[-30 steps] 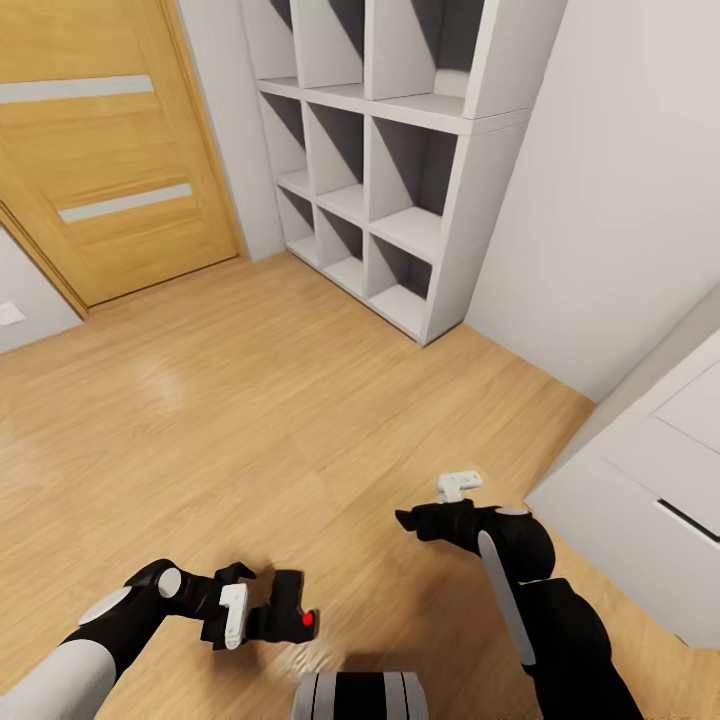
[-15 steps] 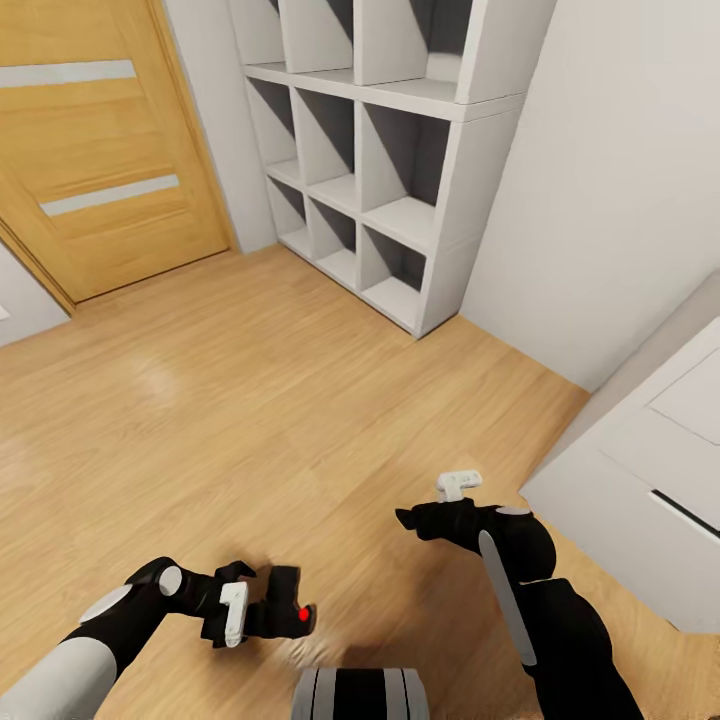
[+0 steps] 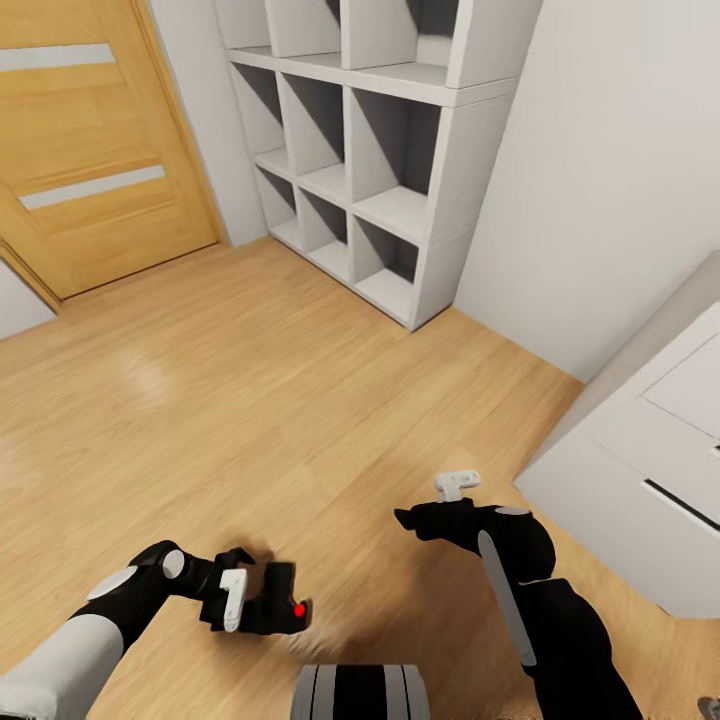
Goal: Attach the digital camera to the camera tripod in the bedroom.
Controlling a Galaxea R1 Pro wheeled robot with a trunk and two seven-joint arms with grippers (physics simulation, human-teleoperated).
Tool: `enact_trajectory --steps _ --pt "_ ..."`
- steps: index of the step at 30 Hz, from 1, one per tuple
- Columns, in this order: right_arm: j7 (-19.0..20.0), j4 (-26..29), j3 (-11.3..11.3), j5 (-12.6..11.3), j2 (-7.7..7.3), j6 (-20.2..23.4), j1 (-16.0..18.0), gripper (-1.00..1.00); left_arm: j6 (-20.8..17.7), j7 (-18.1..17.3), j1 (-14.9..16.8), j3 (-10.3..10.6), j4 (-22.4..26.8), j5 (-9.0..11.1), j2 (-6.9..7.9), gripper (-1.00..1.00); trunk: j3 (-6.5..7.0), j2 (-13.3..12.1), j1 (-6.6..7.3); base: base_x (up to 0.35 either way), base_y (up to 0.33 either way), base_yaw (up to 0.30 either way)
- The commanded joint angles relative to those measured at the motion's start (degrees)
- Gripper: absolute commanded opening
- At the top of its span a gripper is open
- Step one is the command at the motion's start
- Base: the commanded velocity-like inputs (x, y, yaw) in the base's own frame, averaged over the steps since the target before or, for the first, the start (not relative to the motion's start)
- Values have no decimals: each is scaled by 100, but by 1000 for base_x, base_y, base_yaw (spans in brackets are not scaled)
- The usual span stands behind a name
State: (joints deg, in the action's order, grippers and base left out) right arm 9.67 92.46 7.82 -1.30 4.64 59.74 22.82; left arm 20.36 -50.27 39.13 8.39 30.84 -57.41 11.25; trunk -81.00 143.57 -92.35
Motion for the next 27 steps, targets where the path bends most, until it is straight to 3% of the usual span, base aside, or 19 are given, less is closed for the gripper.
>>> enact_trajectory --steps 1,13,27 --pt "0 5 0 -10 2 26 3 100 45 2 15 21 -7 -34 4 100 -13 2 1 0 0 -68" --pt "0 5 7 -10 2 26 3 100 164 -6 57 31 -61 -76 -18 100 -117 2 1 0 0 -68" --pt "0 7 1 -10 2 26 5 100 182 12 68 274 -80 -64 -25 100 -239 2 1 0 0 -69"
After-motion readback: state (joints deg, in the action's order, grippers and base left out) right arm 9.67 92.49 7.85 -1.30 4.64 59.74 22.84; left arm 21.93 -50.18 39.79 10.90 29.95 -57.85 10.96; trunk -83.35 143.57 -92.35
